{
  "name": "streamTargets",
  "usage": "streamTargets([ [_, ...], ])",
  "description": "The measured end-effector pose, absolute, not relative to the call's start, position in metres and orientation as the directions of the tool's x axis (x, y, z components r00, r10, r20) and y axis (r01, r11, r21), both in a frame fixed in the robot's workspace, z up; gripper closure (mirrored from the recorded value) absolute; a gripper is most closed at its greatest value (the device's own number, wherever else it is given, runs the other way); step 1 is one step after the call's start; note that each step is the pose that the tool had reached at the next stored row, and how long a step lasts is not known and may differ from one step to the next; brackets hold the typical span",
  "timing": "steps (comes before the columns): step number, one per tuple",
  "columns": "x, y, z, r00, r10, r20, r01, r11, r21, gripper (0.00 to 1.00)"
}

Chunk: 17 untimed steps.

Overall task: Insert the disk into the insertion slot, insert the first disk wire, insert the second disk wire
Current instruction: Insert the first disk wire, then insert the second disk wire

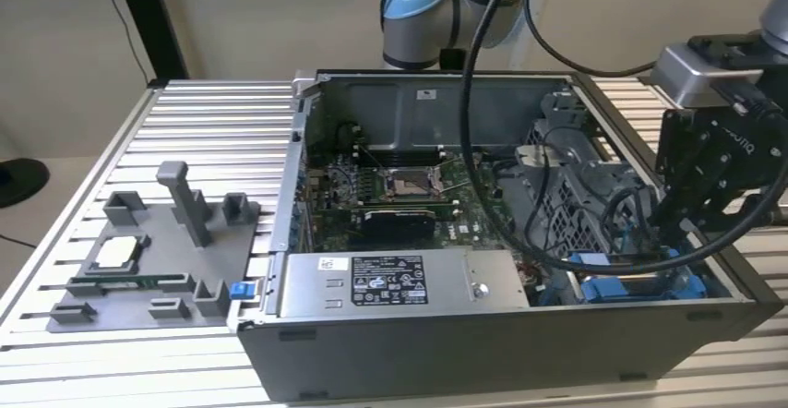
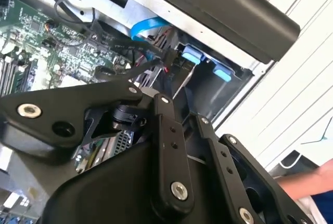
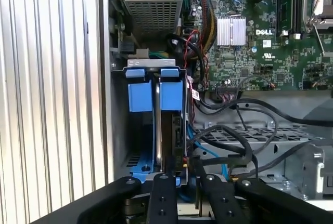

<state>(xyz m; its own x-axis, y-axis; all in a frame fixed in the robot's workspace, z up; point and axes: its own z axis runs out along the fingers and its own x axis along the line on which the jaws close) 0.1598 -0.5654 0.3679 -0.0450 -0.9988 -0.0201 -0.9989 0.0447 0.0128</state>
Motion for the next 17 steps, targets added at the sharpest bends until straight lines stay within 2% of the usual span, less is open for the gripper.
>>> streamTargets([
  [12, 0.193, -0.564, 0.368, -0.046, -0.999, -0.019, -0.998, 0.045, 0.036, 1.0],
  [13, 0.194, -0.564, 0.367, -0.046, -0.999, -0.019, -0.998, 0.045, 0.04, 0.0],
  [17, 0.195, -0.564, 0.365, -0.052, -0.998, -0.019, -0.997, 0.05, 0.063, 0.0],
])
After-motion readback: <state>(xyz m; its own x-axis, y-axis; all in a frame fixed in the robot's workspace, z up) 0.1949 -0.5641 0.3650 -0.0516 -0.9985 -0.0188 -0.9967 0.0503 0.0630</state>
